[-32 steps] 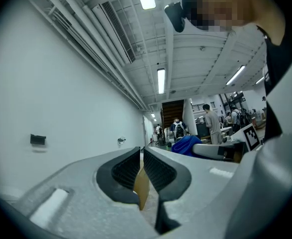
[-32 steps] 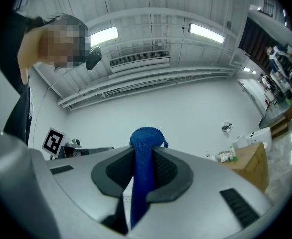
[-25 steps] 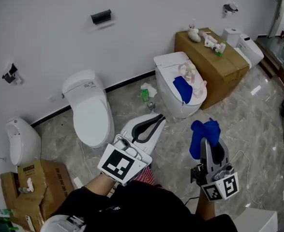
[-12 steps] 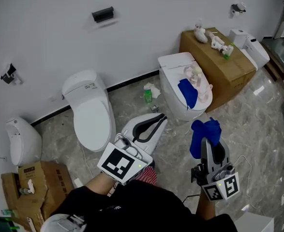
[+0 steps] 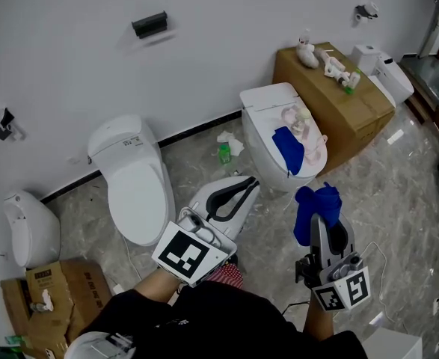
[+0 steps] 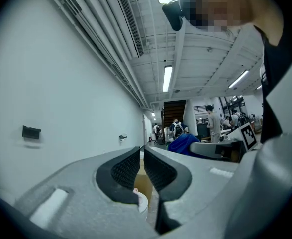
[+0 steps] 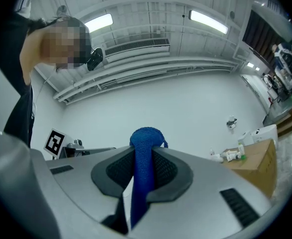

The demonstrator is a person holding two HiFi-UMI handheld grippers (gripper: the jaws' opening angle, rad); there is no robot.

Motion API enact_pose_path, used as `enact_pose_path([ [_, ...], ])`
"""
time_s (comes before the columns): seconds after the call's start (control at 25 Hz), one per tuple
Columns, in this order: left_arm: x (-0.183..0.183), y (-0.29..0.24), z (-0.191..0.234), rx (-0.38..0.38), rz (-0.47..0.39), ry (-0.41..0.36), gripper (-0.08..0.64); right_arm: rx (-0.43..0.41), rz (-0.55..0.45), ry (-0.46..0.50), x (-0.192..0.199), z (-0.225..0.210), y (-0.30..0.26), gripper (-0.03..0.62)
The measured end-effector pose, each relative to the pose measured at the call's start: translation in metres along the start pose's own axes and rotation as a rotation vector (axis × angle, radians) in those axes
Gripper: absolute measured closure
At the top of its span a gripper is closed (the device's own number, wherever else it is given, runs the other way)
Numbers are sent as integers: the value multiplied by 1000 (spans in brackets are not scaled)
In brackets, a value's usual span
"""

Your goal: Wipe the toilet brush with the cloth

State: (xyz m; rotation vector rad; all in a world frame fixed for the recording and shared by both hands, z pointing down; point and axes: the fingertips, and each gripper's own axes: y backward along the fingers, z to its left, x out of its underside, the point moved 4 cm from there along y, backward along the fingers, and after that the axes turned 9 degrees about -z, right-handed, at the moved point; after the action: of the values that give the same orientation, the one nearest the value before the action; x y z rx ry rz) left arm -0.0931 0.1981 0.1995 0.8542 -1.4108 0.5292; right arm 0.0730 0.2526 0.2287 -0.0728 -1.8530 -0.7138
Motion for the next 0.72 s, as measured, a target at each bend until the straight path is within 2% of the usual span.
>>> enact_pose_path([
  [0.32, 12, -8, 33, 16, 18, 16, 531, -14, 25, -9, 21, -4, -35, 528],
  [0.52, 16, -13, 47, 47, 11, 0, 531, -10, 30, -10, 32, -8, -53, 528],
  [0.72, 13, -13, 70, 45, -4, 5, 531, -14, 33, -3, 39, -2, -76, 528],
])
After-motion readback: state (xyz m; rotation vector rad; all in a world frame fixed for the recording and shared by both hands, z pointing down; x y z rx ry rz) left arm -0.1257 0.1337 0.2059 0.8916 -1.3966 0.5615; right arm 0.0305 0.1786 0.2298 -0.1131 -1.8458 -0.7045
